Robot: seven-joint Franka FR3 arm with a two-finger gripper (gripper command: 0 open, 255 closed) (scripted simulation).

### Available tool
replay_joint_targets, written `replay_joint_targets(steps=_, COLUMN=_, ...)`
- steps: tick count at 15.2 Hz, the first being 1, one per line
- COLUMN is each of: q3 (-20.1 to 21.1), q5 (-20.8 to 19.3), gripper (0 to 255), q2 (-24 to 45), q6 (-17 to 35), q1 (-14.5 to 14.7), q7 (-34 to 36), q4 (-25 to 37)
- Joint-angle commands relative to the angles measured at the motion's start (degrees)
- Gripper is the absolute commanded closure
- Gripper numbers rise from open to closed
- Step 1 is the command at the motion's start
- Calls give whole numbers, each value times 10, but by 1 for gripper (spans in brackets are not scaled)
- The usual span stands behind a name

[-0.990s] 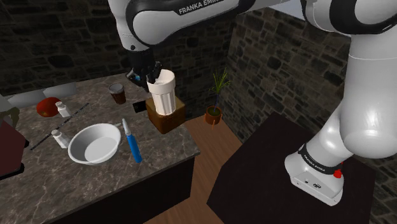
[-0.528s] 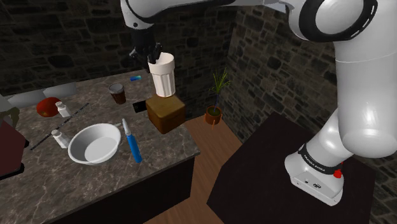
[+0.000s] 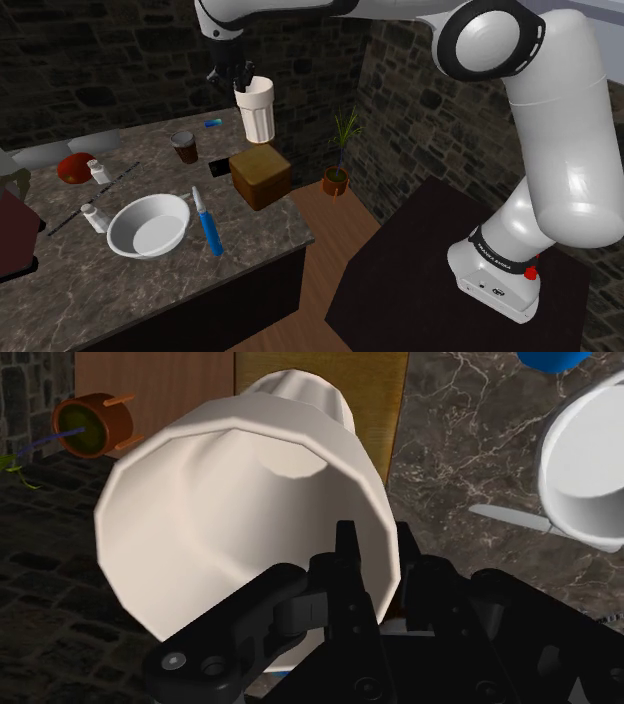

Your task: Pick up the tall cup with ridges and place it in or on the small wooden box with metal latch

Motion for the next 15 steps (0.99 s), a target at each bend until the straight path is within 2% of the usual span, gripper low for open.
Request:
replay_joint_targets(steps=1, q3=0, q5=0, gripper=255, q2=-5, q6=20, q1=-5, q7=3, q4=-25)
replay_joint_targets(steps=15, q3=-4, q5=-9, gripper=255, q2=9, q6=117, q1=-16, q7=18, q4=-112)
